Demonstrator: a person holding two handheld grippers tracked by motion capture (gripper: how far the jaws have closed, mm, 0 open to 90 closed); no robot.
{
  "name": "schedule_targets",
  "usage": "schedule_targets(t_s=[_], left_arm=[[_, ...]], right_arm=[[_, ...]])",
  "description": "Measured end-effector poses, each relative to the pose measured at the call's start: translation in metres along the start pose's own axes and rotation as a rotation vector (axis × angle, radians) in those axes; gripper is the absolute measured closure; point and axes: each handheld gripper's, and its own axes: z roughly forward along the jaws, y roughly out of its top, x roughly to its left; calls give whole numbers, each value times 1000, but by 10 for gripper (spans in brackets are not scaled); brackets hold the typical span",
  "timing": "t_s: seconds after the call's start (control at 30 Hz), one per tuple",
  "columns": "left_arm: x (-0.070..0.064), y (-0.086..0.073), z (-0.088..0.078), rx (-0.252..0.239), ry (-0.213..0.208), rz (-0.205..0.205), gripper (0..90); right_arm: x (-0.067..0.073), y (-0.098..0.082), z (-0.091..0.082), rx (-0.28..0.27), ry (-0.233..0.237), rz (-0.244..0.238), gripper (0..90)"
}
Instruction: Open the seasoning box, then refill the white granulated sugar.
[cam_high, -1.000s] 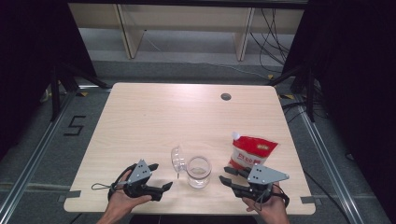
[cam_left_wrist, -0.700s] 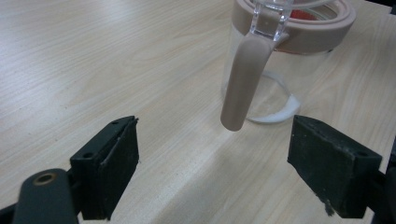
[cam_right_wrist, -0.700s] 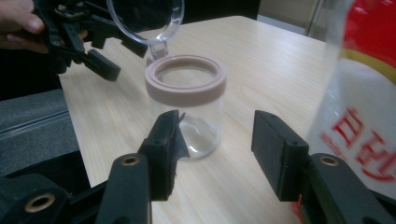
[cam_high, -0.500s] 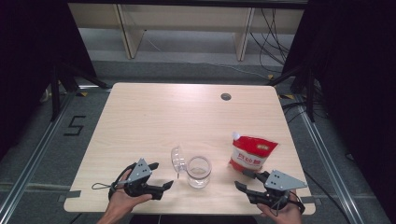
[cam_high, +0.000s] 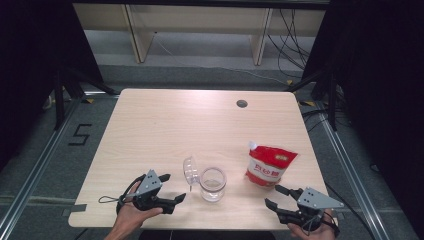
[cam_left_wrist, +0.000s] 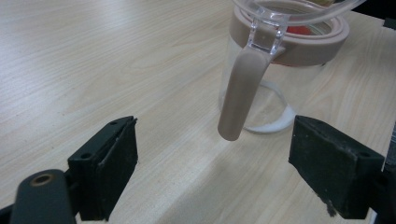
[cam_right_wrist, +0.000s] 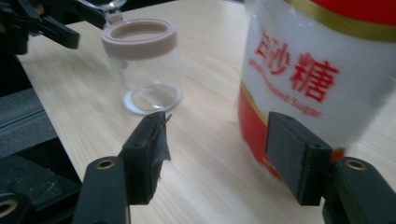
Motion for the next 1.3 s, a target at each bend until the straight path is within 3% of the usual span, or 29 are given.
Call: schedule_targets(t_s=[0.03,0.13,0.17,0.2,0.23,0.3,0.33,0.43,0.53,0.6,0.63,0.67,0.7,0.8,0.87,0.9,0.93,0.97,1.0,1.03,1.1,1.2,1.3], left_arm=[[0,0,0,-4,-1,-4,151],[-1,0,1,-8,-2,-4,151],[0,0,1,-8,-4,2,151],[0,0,1,-8,-4,2,151],[0,0,1,-7,-5,17,151],[0,0,2,-18,-11,10,151],[-1,0,2,-13,-9,-10,151],[-1,0,2,-15,-11,-10,151],[-1,0,2,-13,-16,-4,151],[0,0,2,-8,-17,30,151],[-2,-1,2,-4,-14,1,151],[-2,-2,3,-8,-17,-3,151],[0,-1,2,2,-12,32,151],[0,-1,2,-6,-14,29,151],[-1,-2,2,2,-8,24,151],[-2,-2,2,5,-6,5,151],[-1,-2,2,5,-6,22,151],[-2,-2,3,4,-3,10,151],[-2,-2,3,4,-3,10,151],[-2,-2,4,7,-2,11,151],[-2,-2,4,5,-3,15,151],[-2,-2,5,16,-6,23,151],[-2,-3,6,13,-11,19,151]], right_arm=[[-3,-1,0,-14,-8,-27,394],[-8,-5,-6,4,-38,26,361],[-13,-7,-6,-4,-49,-13,357],[-13,-7,-6,-4,-49,-13,357],[-14,-8,-7,2,-58,13,343],[-21,-12,-9,17,-70,41,311],[-27,-14,-11,11,-88,21,289],[-33,-16,-12,12,-122,54,241],[-35,-16,-12,-5,-123,74,224],[-39,-16,-10,-12,-117,24,217],[-37,-15,-8,6,-118,48,210],[-37,-15,-8,6,-118,48,210],[-39,-13,-6,4,-106,34,224],[-45,-10,-5,-24,-118,-2,197],[-51,-9,-1,-31,-93,-4,177],[-51,-9,1,-41,-92,25,183],[-52,-9,3,-42,-83,23,184],[-56,-8,6,-58,-83,-14,201],[-56,-8,6,-58,-83,-14,201],[-54,-7,7,-31,-74,27,214],[-56,-5,14,-43,-79,-12,207],[-55,-1,19,-39,-72,-16,199],[-58,2,24,-54,-69,-53,196]])
